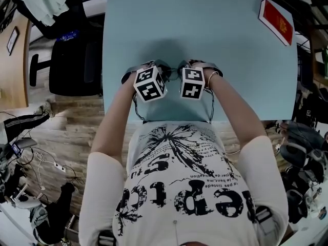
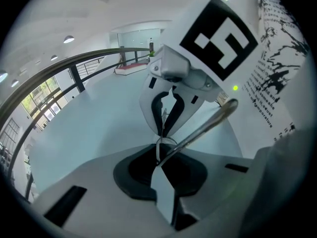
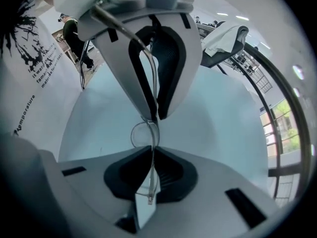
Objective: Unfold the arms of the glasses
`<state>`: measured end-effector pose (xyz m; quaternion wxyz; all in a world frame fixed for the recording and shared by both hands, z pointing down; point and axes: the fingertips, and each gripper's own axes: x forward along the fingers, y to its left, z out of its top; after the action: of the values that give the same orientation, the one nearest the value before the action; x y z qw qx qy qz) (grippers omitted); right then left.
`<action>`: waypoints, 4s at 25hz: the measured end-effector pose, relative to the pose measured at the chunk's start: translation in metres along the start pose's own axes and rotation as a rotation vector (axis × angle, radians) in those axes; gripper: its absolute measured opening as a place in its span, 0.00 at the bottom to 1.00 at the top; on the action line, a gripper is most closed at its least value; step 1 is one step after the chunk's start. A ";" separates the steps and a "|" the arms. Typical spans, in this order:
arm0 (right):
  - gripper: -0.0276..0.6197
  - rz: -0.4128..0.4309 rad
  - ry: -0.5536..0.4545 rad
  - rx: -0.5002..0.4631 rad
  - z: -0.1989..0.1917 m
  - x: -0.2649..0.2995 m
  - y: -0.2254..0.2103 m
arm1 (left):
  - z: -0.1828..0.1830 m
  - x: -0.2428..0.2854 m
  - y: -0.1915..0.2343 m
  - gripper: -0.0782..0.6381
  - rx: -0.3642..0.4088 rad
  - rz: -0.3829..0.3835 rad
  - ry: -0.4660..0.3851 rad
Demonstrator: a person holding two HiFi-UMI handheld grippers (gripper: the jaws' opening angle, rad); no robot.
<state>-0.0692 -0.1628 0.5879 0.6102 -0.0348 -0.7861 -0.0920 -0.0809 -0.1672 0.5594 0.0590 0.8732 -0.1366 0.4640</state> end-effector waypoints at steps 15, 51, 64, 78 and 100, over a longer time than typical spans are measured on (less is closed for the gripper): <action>0.08 -0.101 -0.072 0.012 -0.028 -0.050 -0.006 | 0.008 0.005 0.006 0.16 0.008 0.032 0.004; 0.09 -0.193 -0.087 0.203 -0.075 -0.073 -0.014 | 0.005 0.000 0.025 0.17 -0.041 0.150 0.018; 0.21 -0.325 -0.185 0.387 -0.083 -0.088 0.000 | 0.002 -0.037 0.003 0.27 -0.142 0.338 -0.120; 0.06 -0.702 -0.679 0.698 -0.069 -0.210 0.008 | 0.056 -0.160 -0.028 0.15 -0.386 0.696 -0.505; 0.05 -0.848 -0.901 0.688 -0.059 -0.270 0.009 | 0.109 -0.225 -0.036 0.13 -0.341 0.820 -0.789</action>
<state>0.0571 -0.1491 0.3422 0.1136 0.4343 -0.8924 -0.0448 -0.1034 -0.1161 0.3136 -0.0410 0.8338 -0.5472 0.0610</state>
